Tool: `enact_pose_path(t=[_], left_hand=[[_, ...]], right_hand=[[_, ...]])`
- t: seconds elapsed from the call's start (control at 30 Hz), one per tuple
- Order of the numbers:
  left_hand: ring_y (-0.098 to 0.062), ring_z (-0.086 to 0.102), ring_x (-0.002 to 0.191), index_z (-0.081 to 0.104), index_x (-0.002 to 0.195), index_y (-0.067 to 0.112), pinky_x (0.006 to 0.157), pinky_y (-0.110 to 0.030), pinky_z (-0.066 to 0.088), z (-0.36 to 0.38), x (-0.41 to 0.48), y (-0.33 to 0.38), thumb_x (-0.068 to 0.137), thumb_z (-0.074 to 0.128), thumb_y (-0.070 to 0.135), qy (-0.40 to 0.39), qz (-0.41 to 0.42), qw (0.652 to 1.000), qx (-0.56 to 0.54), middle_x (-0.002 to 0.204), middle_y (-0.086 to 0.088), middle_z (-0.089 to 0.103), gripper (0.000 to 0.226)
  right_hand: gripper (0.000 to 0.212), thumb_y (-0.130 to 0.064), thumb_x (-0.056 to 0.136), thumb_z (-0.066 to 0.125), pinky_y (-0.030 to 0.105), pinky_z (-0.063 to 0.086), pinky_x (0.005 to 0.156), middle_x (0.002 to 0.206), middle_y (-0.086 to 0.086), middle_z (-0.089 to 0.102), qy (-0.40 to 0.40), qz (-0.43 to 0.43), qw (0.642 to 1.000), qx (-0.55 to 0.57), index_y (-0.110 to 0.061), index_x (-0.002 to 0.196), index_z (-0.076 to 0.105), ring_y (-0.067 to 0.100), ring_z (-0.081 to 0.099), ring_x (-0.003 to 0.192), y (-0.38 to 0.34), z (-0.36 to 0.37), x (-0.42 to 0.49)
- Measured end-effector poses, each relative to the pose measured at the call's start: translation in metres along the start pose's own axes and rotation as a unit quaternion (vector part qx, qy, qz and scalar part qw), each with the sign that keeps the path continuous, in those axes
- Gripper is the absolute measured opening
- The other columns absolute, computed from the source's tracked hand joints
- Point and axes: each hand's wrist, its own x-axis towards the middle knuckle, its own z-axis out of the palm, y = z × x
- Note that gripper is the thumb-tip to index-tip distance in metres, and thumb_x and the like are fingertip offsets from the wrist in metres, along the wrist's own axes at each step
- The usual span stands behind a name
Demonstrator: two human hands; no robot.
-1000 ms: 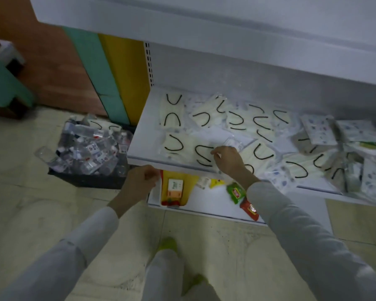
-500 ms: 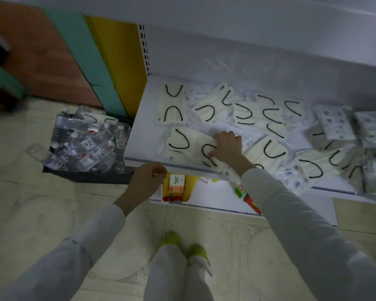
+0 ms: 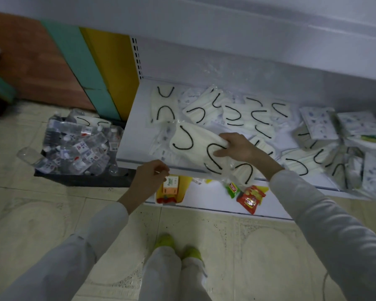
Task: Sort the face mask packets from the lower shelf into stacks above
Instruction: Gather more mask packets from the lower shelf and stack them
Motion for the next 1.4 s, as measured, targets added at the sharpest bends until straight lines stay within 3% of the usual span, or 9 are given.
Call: enact_pose_path(t=[0.2, 0.33, 0.47, 0.6, 0.73, 0.9, 1.07, 1.23, 1.4], left_hand=[[-0.014, 0.051, 0.093, 0.061, 0.109, 0.007, 0.077, -0.020, 0.037, -0.008, -0.004, 0.041, 0.084, 0.067, 0.008, 0.072, 0.171, 0.982, 0.037, 0.100, 0.001, 0.056, 0.026], [-0.005, 0.043, 0.109, 0.048, 0.132, 0.016, 0.082, -0.008, 0.032, -0.013, -0.004, 0.084, 0.079, 0.075, 0.020, -0.083, 0.168, 0.981, 0.052, 0.120, 0.009, 0.047, 0.059], [-0.010, 0.056, 0.096, 0.060, 0.113, 0.018, 0.071, -0.010, 0.043, -0.013, -0.003, 0.096, 0.081, 0.072, 0.021, -0.210, 0.104, 0.968, 0.088, 0.106, 0.002, 0.061, 0.034], [-0.014, 0.060, 0.083, 0.064, 0.104, 0.011, 0.064, -0.010, 0.047, -0.020, -0.008, 0.079, 0.085, 0.068, 0.012, -0.170, 0.064, 0.983, -0.020, 0.095, -0.003, 0.063, 0.020], [-0.015, 0.060, 0.079, 0.063, 0.103, 0.007, 0.060, -0.015, 0.049, -0.039, -0.013, 0.053, 0.085, 0.066, 0.005, -0.045, -0.002, 0.990, -0.137, 0.093, -0.006, 0.064, 0.019], [-0.027, 0.064, 0.086, 0.064, 0.097, 0.009, 0.072, -0.036, 0.055, -0.072, -0.010, 0.005, 0.086, 0.063, 0.008, 0.092, -0.108, 0.949, -0.281, 0.093, -0.011, 0.067, 0.012], [-0.036, 0.061, 0.099, 0.064, 0.089, 0.011, 0.092, -0.052, 0.050, -0.113, 0.020, -0.023, 0.082, 0.062, 0.004, 0.165, -0.165, 0.926, -0.296, 0.104, -0.018, 0.066, 0.010], [-0.030, 0.063, 0.089, 0.064, 0.083, 0.017, 0.089, -0.048, 0.051, -0.125, 0.036, -0.027, 0.085, 0.060, 0.003, 0.185, -0.138, 0.921, -0.314, 0.089, -0.006, 0.067, 0.015], [-0.034, 0.063, 0.098, 0.065, 0.088, 0.016, 0.090, -0.050, 0.052, -0.114, 0.042, -0.033, 0.085, 0.059, 0.002, 0.184, -0.144, 0.909, -0.345, 0.095, -0.009, 0.068, 0.015]], right_hand=[[0.017, -0.016, 0.077, 0.076, 0.014, 0.039, 0.065, 0.086, -0.005, 0.060, -0.123, -0.011, 0.986, -0.111, -0.018, 0.086, 0.061, 0.010, 0.054, 0.081, -0.024, -0.034, -0.027], [0.029, -0.019, 0.078, 0.076, 0.015, 0.036, 0.060, 0.073, -0.016, 0.053, -0.225, -0.039, 0.954, -0.193, -0.034, 0.073, 0.051, -0.002, 0.048, 0.069, -0.068, -0.046, -0.036], [0.024, -0.017, 0.078, 0.075, 0.026, 0.039, 0.067, 0.078, -0.012, 0.054, -0.248, -0.077, 0.934, -0.244, -0.027, 0.081, 0.054, 0.004, 0.049, 0.073, -0.102, -0.044, -0.036], [0.043, -0.024, 0.075, 0.078, 0.029, 0.044, 0.077, 0.103, -0.002, 0.059, -0.107, -0.120, 0.957, -0.239, -0.018, 0.112, 0.056, 0.014, 0.053, 0.095, -0.098, -0.031, -0.025], [0.071, -0.031, 0.075, 0.079, 0.014, 0.041, 0.080, 0.115, -0.001, 0.053, 0.036, -0.094, 0.995, -0.014, -0.017, 0.134, 0.043, 0.011, 0.051, 0.103, -0.079, -0.001, -0.006], [0.028, -0.025, 0.096, 0.054, 0.028, 0.047, 0.084, 0.109, 0.010, 0.067, 0.059, -0.024, 0.997, -0.050, -0.003, 0.110, 0.063, 0.024, 0.062, 0.100, -0.059, 0.047, 0.048], [0.026, -0.016, 0.095, 0.039, 0.028, 0.047, 0.071, 0.101, 0.017, 0.066, 0.123, 0.073, 0.986, -0.082, -0.009, 0.076, 0.056, 0.032, 0.063, 0.094, -0.075, 0.069, 0.122], [0.041, -0.036, 0.095, 0.050, 0.036, 0.045, 0.084, 0.121, 0.018, 0.055, 0.188, 0.152, 0.964, -0.108, 0.000, 0.116, 0.050, 0.033, 0.054, 0.112, -0.089, 0.088, 0.171], [0.027, -0.017, 0.088, 0.058, 0.036, 0.049, 0.085, 0.112, 0.013, 0.059, 0.230, 0.194, 0.953, -0.032, -0.003, 0.110, 0.051, 0.028, 0.059, 0.102, -0.093, 0.096, 0.187]])
